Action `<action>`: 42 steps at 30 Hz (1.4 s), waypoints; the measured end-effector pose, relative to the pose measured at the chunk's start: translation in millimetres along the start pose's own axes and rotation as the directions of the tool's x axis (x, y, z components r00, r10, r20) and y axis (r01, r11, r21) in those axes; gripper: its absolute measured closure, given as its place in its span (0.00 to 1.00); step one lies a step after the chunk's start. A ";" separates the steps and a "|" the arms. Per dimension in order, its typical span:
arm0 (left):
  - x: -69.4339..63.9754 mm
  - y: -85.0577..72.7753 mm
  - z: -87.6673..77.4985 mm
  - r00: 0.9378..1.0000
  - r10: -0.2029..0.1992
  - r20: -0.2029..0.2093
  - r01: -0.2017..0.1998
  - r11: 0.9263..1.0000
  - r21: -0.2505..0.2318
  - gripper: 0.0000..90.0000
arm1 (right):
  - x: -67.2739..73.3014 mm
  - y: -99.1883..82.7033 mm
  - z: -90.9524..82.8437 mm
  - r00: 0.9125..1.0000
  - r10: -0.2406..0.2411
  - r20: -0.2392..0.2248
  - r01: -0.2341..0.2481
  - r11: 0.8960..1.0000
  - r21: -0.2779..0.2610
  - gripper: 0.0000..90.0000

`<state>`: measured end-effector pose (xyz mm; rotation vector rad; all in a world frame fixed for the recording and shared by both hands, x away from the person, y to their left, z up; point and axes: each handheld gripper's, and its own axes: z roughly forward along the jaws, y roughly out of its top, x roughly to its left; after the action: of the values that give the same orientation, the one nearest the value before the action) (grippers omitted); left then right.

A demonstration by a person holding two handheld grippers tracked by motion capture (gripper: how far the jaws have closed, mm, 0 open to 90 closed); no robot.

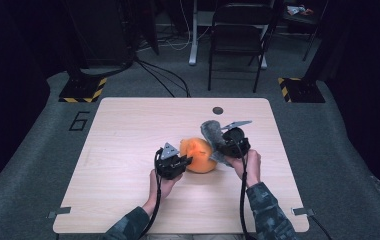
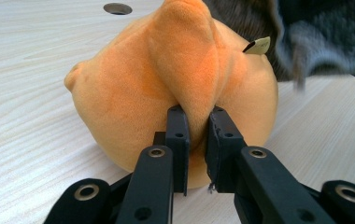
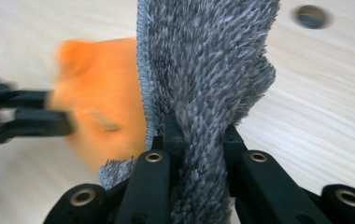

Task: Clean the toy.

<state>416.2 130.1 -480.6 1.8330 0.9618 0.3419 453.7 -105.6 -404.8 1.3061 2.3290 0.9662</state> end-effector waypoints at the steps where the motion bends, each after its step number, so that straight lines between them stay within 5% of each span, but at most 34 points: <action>1: 0.3 0.0 -0.2 1.000 0.001 0.000 -0.001 1.000 0.001 0.89 | 6.4 0.3 5.2 1.000 -0.025 -0.005 0.025 0.999 0.021 0.88; 4: -0.9 0.0 -1.8 1.000 0.029 -0.007 -0.028 1.000 0.008 0.79 | 14.2 -6.9 24.0 0.997 -0.067 0.027 0.066 0.996 0.057 0.88; 9: -5.9 2.6 -5.2 0.991 0.125 -0.045 -0.125 0.992 0.012 0.51 | 8.4 -10.2 24.9 0.999 -0.047 0.023 0.045 0.998 0.049 0.88; 12: -5.9 1.8 -0.3 0.992 0.123 -0.035 -0.123 0.992 0.011 0.46 | 8.1 -9.9 26.7 0.999 -0.044 0.026 0.043 0.998 0.047 0.88; 15: -7.9 0.2 4.0 0.984 0.171 -0.046 -0.170 0.985 0.025 0.53 | 8.4 -10.5 26.7 0.998 -0.051 0.029 0.050 0.998 0.048 0.88; 20: -6.9 -2.0 6.8 0.986 0.157 -0.051 -0.156 0.987 0.024 0.80 | 6.4 -11.3 27.9 0.999 -0.039 0.025 0.038 0.998 0.040 0.88; 23: -6.9 -1.6 5.9 0.988 0.146 -0.057 -0.145 0.989 0.020 0.87 | 6.2 -10.9 26.8 0.999 -0.034 0.018 0.033 0.999 0.034 0.88; 31: -6.6 10.3 -5.1 0.997 0.036 -0.069 -0.037 0.999 -0.012 0.91 | 13.3 5.1 -6.4 1.000 -0.018 -0.017 0.017 0.998 -0.058 0.88; 34: -8.1 13.1 -8.4 0.997 0.015 -0.076 -0.016 1.000 -0.012 0.91 | 31.4 11.8 -20.0 0.996 -0.074 -0.042 0.069 0.993 -0.100 0.88; 39: -8.6 11.8 -6.9 0.998 0.005 -0.058 -0.005 1.000 -0.001 0.90 | 57.0 11.2 -6.5 0.989 -0.139 -0.043 0.136 0.988 -0.066 0.88; 42: -5.0 8.5 -4.3 0.999 0.001 -0.052 -0.001 1.000 0.005 0.90 | 55.1 8.0 5.5 0.990 -0.142 -0.015 0.141 0.989 -0.046 0.88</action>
<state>414.3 127.6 -470.3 1.8368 0.9978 0.3896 432.0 -54.2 -400.0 1.1029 2.3628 0.9831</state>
